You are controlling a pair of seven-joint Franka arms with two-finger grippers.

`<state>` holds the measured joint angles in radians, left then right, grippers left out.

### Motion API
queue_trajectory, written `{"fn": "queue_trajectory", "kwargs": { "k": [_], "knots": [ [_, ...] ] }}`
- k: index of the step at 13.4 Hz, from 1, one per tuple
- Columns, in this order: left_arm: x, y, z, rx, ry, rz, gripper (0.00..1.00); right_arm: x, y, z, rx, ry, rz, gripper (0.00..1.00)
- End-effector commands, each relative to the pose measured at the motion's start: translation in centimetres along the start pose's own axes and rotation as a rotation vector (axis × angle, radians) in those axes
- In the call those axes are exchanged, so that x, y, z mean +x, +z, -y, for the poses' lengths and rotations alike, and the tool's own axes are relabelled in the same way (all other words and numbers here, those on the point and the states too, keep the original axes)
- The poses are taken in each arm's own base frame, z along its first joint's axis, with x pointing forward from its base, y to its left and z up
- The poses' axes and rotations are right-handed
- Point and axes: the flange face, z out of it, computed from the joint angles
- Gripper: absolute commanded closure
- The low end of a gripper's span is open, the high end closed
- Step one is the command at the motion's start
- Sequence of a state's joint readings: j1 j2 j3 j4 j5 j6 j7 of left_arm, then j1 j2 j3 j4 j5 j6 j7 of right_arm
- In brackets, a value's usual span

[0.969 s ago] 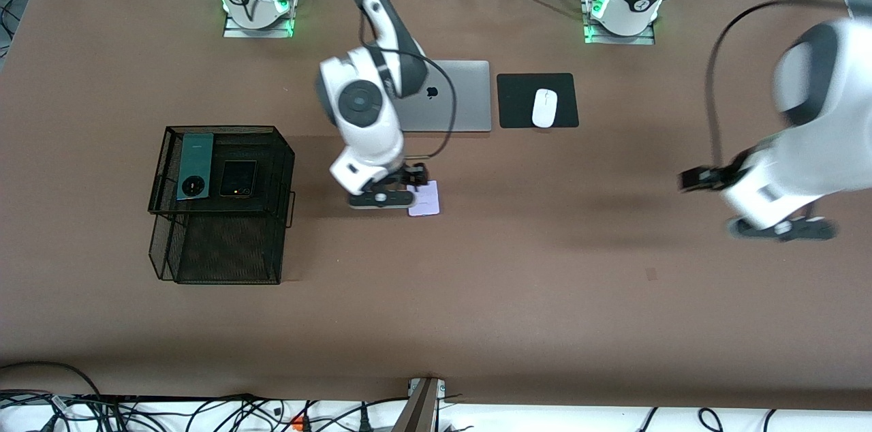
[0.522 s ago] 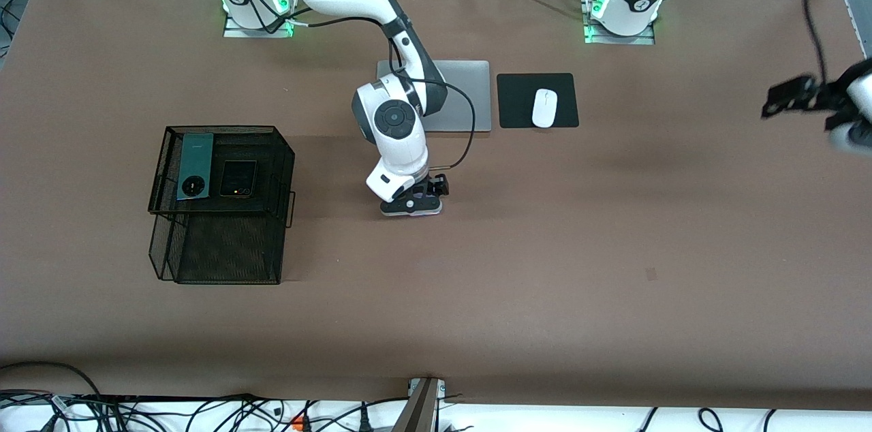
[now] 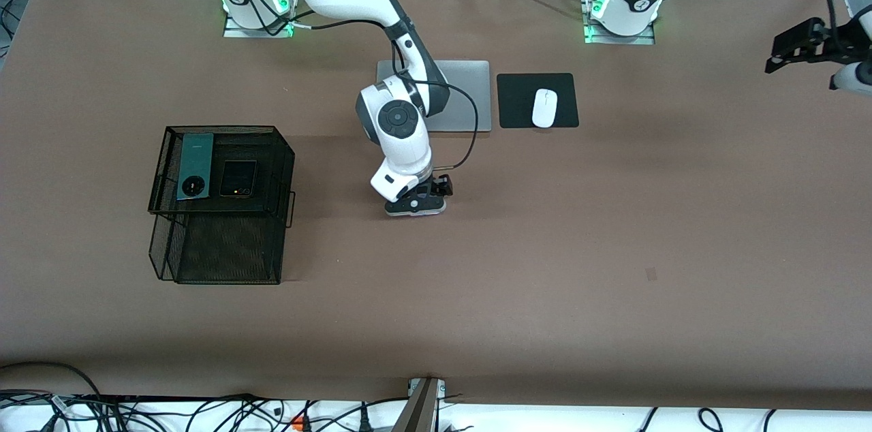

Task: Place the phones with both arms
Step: 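Grasp the white phone with the right gripper while the left gripper retracts, then lower the white phone into the organizer with the right gripper and release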

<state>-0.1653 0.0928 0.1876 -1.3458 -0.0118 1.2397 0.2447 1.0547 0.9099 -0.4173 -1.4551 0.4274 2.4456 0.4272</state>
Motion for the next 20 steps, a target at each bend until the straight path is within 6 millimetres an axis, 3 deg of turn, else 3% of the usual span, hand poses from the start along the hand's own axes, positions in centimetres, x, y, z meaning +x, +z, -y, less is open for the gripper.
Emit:
{"fn": "queue_trajectory", "kwargs": {
  "k": [1, 4, 10, 12, 14, 15, 16, 18, 20],
  "knots": [
    [0.3, 0.6, 0.1, 0.016, -0.035, 0.006, 0.0, 0.0, 0.8, 0.4, 0.02, 0.014, -0.002, 0.01],
    [0.0, 0.7, 1.1, 0.013, -0.053, 0.008, 0.0, 0.0, 0.9, 0.3, 0.013, -0.003, -0.004, 0.01],
    [-0.2, 0.3, 0.1, 0.019, -0.032, 0.002, 0.0, -0.5, 1.8, 0.1, -0.006, -0.018, -0.001, 0.02],
    [0.1, 0.3, -1.1, 0.014, -0.003, 0.0, 0.0, -0.7, 2.1, 0.1, -0.012, -0.022, 0.004, 0.16],
    [0.5, 1.0, -2.2, -0.003, 0.02, 0.01, 0.0, -0.6, 2.2, -0.1, -0.017, -0.026, 0.004, 0.61],
    [0.7, 1.2, -2.3, -0.004, 0.023, 0.016, 0.0, -0.6, 2.1, 0.0, -0.016, -0.031, 0.003, 0.76],
    [1.0, 1.6, -2.3, -0.005, 0.023, 0.016, 0.0, -0.5, 1.7, 0.0, -0.014, -0.029, 0.003, 0.84],
    [1.7, 2.8, -2.1, -0.001, 0.023, 0.003, 0.0, 0.1, 0.3, -0.1, -0.009, -0.026, 0.002, 0.86],
    [1.8, 2.6, -2.0, -0.001, 0.021, -0.01, 0.0, 3.6, -5.9, -3.4, -0.042, 0.022, 0.031, 0.86]
  ]
}}
